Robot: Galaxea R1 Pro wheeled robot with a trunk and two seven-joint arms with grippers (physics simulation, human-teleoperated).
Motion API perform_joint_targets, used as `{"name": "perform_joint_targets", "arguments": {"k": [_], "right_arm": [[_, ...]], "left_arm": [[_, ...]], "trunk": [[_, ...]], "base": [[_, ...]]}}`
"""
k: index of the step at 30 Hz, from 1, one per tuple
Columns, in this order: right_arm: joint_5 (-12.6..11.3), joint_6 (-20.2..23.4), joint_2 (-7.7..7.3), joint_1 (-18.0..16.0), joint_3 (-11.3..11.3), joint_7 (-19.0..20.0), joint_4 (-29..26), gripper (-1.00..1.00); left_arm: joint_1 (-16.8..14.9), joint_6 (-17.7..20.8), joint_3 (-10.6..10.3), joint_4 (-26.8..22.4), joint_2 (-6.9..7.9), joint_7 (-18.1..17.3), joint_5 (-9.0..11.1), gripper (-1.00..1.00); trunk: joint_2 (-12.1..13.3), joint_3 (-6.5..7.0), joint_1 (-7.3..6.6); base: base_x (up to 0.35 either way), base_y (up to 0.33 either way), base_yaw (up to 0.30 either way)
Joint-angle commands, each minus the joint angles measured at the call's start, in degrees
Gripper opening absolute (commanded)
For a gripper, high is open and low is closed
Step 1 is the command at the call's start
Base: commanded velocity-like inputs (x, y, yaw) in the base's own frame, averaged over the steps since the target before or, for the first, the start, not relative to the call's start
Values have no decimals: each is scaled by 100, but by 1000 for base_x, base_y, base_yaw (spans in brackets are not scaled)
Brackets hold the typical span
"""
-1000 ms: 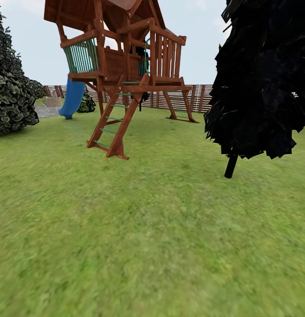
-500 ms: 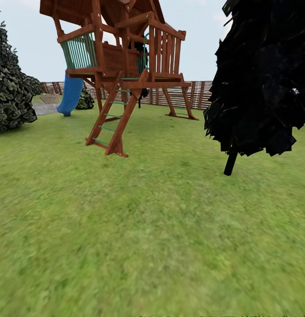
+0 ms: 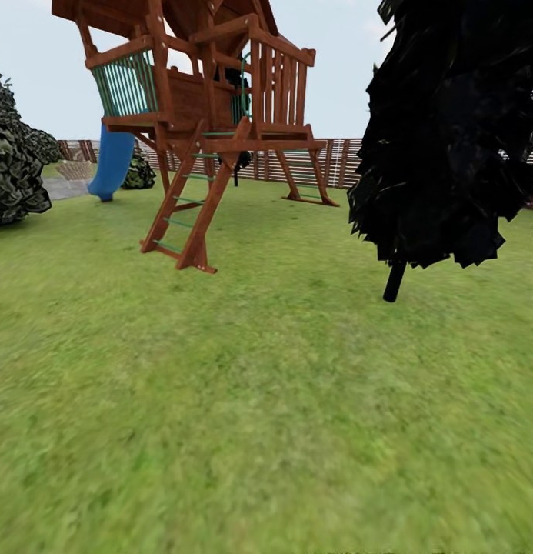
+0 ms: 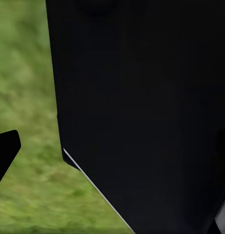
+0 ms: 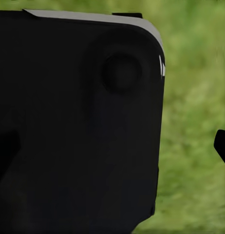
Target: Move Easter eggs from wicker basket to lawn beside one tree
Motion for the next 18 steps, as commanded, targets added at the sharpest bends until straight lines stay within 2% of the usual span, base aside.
{"name": "perform_joint_targets", "arguments": {"k": [1,9,18], "right_arm": [[1,-20,-1,-4,3,3,5,100],[1,-20,-2,-4,5,6,11,100],[9,-20,14,-4,13,-22,19,100]], "left_arm": [[-1,-2,7,-1,0,-2,6,100],[-1,-3,8,-1,0,-2,6,100],[-1,-3,9,-1,0,-2,6,100]], "trunk": [[-2,-5,0],[-2,-5,0],[-2,-53,0]], "base": [[0,0,-192],[0,0,-259],[0,0,-26]]}}
